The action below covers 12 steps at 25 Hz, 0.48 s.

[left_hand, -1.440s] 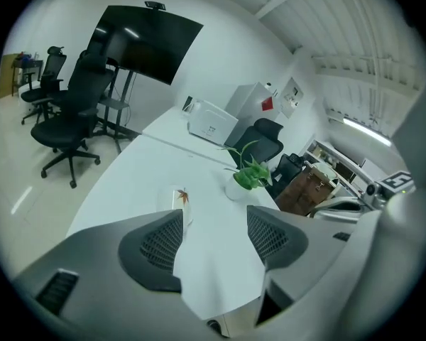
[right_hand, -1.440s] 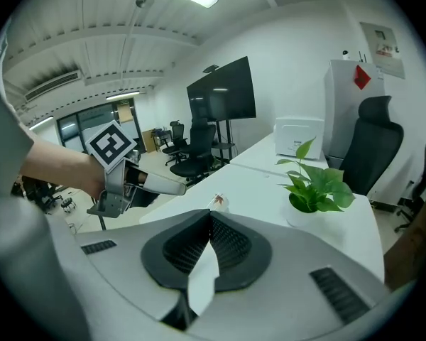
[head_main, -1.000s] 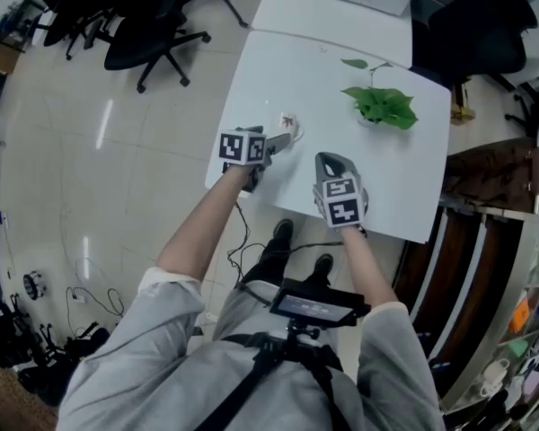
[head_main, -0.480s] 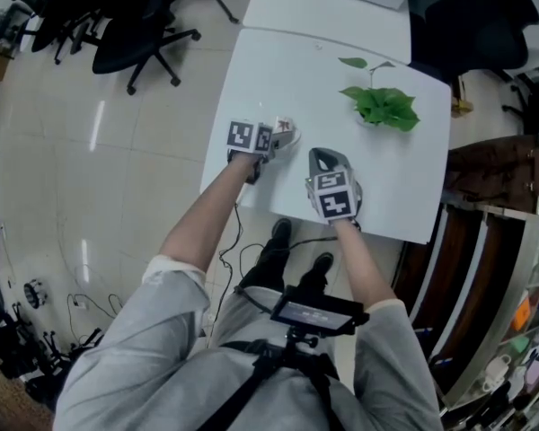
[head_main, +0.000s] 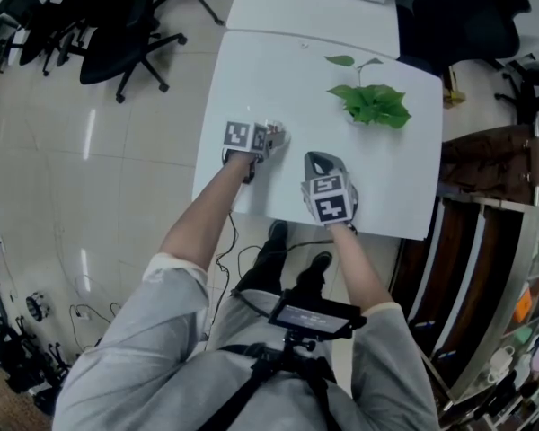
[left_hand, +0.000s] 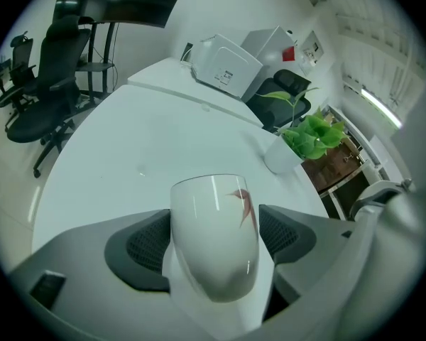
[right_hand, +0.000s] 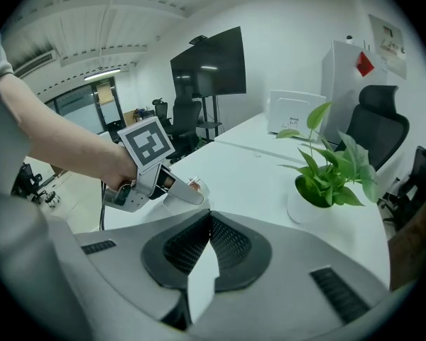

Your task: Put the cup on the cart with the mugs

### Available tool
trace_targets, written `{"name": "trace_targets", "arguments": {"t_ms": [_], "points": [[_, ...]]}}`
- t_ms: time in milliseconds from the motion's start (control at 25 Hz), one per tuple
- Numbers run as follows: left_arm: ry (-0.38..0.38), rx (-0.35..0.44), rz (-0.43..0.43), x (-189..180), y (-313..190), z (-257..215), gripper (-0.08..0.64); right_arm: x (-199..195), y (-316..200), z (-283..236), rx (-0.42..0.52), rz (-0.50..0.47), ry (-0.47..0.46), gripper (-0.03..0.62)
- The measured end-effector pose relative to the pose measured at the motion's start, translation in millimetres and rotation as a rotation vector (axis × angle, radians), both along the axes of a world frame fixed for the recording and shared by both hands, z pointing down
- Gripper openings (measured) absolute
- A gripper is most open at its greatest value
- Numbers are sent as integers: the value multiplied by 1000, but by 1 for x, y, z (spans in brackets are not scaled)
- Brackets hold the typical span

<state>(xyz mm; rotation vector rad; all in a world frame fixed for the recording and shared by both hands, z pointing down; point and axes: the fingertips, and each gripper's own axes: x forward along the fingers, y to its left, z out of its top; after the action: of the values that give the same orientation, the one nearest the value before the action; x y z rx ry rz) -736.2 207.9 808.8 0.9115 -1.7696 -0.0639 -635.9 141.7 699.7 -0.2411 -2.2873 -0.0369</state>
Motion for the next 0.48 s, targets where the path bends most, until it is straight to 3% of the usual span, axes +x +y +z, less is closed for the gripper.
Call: {"name": "trace_targets", "arguments": {"t_ms": [160, 480], "points": [[6, 39, -5, 0, -5, 1, 382, 1, 0, 3, 0, -1, 6, -3], [-15, 33, 2, 2, -2, -1, 379, -1, 1, 2, -1, -11, 6, -3]]}}
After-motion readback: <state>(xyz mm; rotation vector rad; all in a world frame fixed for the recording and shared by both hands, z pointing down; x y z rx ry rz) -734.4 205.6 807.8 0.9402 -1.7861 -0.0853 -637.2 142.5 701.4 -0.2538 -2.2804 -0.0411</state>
